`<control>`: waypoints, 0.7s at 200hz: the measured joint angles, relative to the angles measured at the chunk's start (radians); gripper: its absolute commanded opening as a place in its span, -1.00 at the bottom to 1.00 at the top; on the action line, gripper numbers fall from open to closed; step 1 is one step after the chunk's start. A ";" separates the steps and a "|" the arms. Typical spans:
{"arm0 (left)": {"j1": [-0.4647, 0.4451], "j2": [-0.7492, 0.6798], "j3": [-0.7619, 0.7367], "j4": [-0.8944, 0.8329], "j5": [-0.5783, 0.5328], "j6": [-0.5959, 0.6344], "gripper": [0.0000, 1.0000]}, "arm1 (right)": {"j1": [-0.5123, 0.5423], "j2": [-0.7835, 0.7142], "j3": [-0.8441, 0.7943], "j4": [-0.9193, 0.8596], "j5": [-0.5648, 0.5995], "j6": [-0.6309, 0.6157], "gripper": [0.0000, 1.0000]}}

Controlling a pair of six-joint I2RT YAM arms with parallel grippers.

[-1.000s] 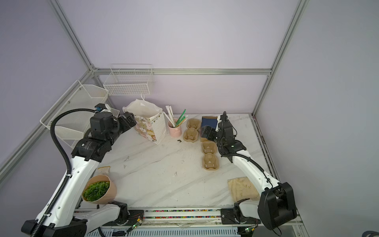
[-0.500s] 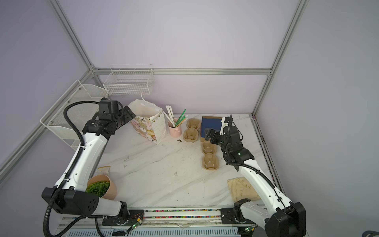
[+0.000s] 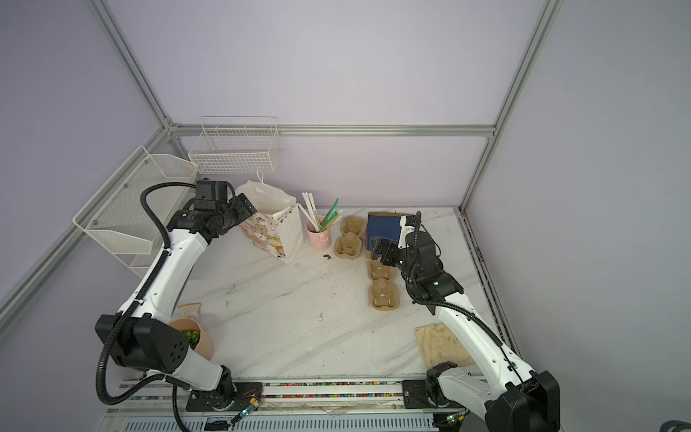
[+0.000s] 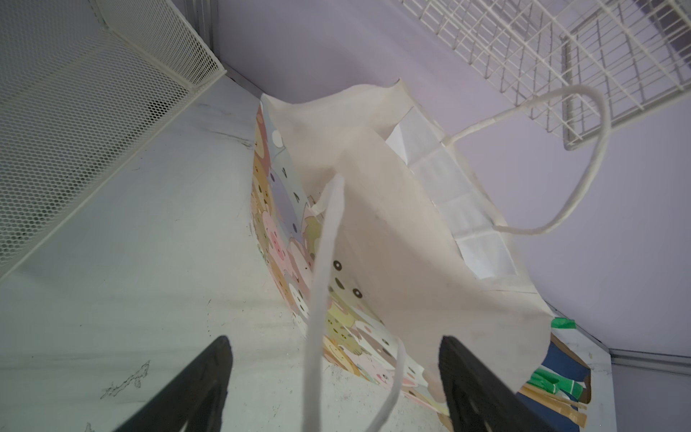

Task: Pack the takeout coffee
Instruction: 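Reach left gripper to the gift bag handle while right gripper hovers over carrier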

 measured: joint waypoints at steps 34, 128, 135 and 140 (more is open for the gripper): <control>0.000 0.028 0.000 -0.003 0.017 0.000 0.71 | 0.008 0.000 0.000 0.000 -0.008 0.000 0.93; 0.000 0.091 0.027 -0.006 0.047 0.000 0.61 | 0.038 0.003 0.000 0.000 -0.014 -0.001 0.92; 0.000 0.093 0.027 -0.006 0.047 0.000 0.59 | 0.040 0.004 0.000 0.000 -0.014 -0.001 0.92; 0.000 0.095 0.027 -0.006 0.047 0.000 0.58 | 0.042 0.005 0.000 0.000 -0.013 -0.001 0.92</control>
